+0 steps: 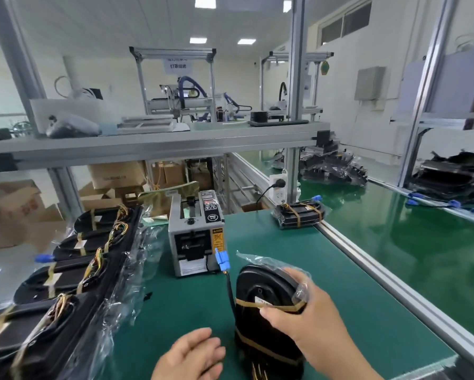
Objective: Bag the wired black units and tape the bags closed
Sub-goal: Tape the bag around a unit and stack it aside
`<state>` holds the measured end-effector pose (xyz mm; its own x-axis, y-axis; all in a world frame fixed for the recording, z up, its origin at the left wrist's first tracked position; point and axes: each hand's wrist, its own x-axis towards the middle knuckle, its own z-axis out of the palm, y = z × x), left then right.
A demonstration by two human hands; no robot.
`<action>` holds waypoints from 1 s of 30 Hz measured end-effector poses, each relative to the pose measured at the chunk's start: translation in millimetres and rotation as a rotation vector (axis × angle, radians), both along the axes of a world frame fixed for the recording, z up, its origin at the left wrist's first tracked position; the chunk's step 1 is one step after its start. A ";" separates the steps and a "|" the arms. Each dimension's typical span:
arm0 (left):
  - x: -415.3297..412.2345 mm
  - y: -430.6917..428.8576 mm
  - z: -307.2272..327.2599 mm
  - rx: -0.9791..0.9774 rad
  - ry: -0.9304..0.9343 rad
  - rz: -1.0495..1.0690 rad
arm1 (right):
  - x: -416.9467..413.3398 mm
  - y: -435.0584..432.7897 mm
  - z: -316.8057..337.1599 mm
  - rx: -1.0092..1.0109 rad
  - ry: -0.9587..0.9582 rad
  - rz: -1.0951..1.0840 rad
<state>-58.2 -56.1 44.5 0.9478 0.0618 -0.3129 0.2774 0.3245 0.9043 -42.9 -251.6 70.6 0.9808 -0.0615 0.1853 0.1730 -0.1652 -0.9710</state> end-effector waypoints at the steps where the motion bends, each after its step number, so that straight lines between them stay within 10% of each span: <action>1: 1.9 6.5 0.1 0.084 -0.041 0.035 | -0.4 -0.4 -0.4 -0.012 0.002 0.008; 13: 74.1 -8.7 80.5 0.894 -0.887 -0.214 | 11.5 -9.1 -8.8 -0.061 -0.060 0.041; 24: 104.7 3.2 109.9 0.771 -0.812 -0.691 | 16.6 -12.7 -4.9 -0.169 -0.102 0.079; 30: 105.2 -7.6 102.3 0.736 -0.867 -0.581 | 17.7 -12.8 -7.1 -0.225 -0.100 0.101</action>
